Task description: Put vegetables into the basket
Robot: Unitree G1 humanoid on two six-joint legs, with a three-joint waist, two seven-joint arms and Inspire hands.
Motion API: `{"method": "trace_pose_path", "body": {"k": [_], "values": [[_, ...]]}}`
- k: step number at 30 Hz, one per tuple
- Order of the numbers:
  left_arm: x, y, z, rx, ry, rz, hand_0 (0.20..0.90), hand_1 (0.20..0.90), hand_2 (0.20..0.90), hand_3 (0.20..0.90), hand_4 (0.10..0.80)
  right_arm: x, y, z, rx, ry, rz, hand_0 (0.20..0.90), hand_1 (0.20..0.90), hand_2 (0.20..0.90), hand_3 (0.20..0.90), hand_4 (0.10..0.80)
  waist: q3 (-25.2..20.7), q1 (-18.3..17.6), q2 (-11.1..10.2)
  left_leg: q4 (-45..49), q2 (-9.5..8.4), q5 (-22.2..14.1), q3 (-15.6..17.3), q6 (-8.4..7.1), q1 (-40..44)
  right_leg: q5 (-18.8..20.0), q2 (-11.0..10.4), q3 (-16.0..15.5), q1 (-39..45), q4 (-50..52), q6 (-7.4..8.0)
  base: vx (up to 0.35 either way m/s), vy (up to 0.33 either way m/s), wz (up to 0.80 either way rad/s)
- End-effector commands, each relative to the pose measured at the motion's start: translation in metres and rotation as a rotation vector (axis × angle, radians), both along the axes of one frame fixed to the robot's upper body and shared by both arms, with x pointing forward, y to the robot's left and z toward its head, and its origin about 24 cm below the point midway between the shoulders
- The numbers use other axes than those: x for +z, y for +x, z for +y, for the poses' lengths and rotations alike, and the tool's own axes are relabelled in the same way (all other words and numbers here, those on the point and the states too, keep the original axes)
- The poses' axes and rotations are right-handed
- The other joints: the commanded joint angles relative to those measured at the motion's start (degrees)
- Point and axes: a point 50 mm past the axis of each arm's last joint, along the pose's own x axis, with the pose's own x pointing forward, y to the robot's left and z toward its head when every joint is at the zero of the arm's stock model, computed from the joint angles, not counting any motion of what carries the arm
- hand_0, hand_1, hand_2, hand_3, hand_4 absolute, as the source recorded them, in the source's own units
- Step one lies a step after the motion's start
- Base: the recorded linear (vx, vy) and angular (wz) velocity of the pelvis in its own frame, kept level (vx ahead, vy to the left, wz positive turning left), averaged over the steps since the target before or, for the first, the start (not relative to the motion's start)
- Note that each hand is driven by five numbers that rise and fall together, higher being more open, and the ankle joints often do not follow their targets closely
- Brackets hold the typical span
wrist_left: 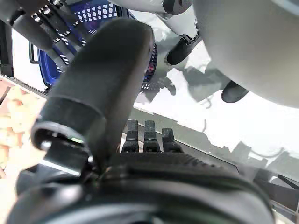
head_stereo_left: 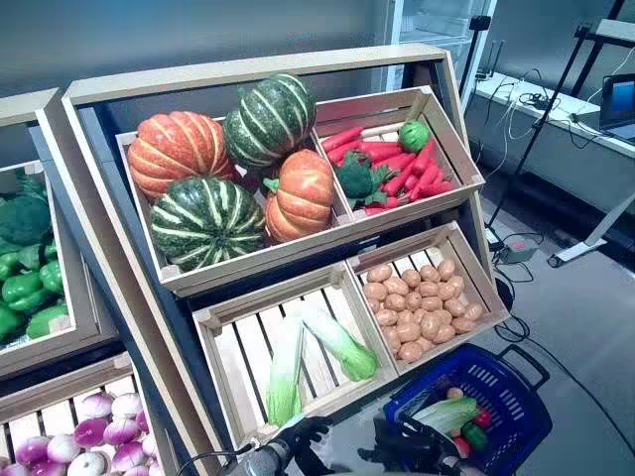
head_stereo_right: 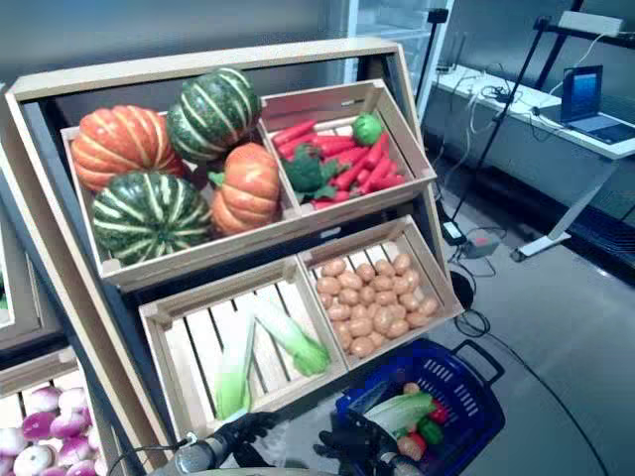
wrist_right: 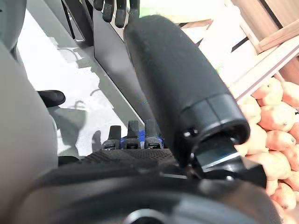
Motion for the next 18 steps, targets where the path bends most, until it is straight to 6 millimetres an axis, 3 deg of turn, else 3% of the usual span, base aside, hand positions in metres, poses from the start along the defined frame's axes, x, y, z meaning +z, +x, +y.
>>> {"method": "trace_pose_path", "body": {"k": [1,5,8,11,14,18], "values": [[0.011,0.023,-0.023,-0.058,-0.096,-0.103,0.900,0.900,0.900,0.900,0.800,0.008,0.032,0.012,0.061,0.013,-0.090,0.900,0.900,0.900,0.900,0.800,1.51,-0.15,1.17,0.54,-1.55,-4.37,5.78,-1.33,1.86,-3.13,0.60,0.94,1.42,2.50,1.41,0.000,0.000,0.00],[0.012,0.024,-0.025,-0.054,-0.146,-0.082,0.900,0.900,0.900,0.900,0.800,0.009,0.034,0.014,0.147,-0.028,-0.108,0.900,0.900,0.900,0.900,0.800,1.55,-0.01,1.00,0.54,-1.56,-4.32,5.70,-1.40,1.76,-3.11,0.61,0.88,1.39,2.47,1.45,0.000,0.000,0.00],[0.020,0.031,-0.028,-0.012,-0.298,-0.074,0.900,0.900,0.900,0.900,0.800,0.013,0.041,0.013,0.186,-0.068,-0.138,0.900,0.900,0.900,0.900,0.800,1.86,0.17,0.75,0.54,-1.53,-4.21,5.60,-1.56,1.56,-3.03,0.62,0.85,1.18,2.57,1.58,-0.015,-0.007,0.00],[0.032,0.043,-0.031,-0.004,-0.413,-0.103,0.900,0.900,0.900,0.900,0.800,0.019,0.052,0.011,0.190,-0.071,-0.174,0.900,0.900,0.900,0.900,0.800,2.45,0.37,0.65,0.54,-1.42,-4.04,5.55,-1.54,1.15,-2.82,0.70,0.91,0.70,2.66,1.57,-0.054,-0.019,0.00],[0.053,0.065,-0.028,-0.037,-0.432,-0.260,0.900,0.900,0.900,0.900,0.800,0.029,0.067,0.008,0.183,-0.097,-0.238,0.900,0.900,0.900,0.900,0.800,3.33,0.39,0.76,0.54,-1.30,-3.74,5.53,-1.46,0.60,-2.57,0.66,0.95,-0.15,3.13,1.62,-0.066,-0.006,0.00],[0.075,0.082,-0.028,0.006,-0.632,-0.238,0.900,0.900,0.900,0.900,0.800,0.040,0.078,0.006,0.142,-0.108,-0.318,0.900,0.900,0.900,0.900,0.800,3.87,0.30,0.96,0.54,-1.45,-3.55,5.23,-1.30,0.12,-2.30,0.55,0.95,-0.60,3.16,1.62,-0.030,0.007,0.01]]}}
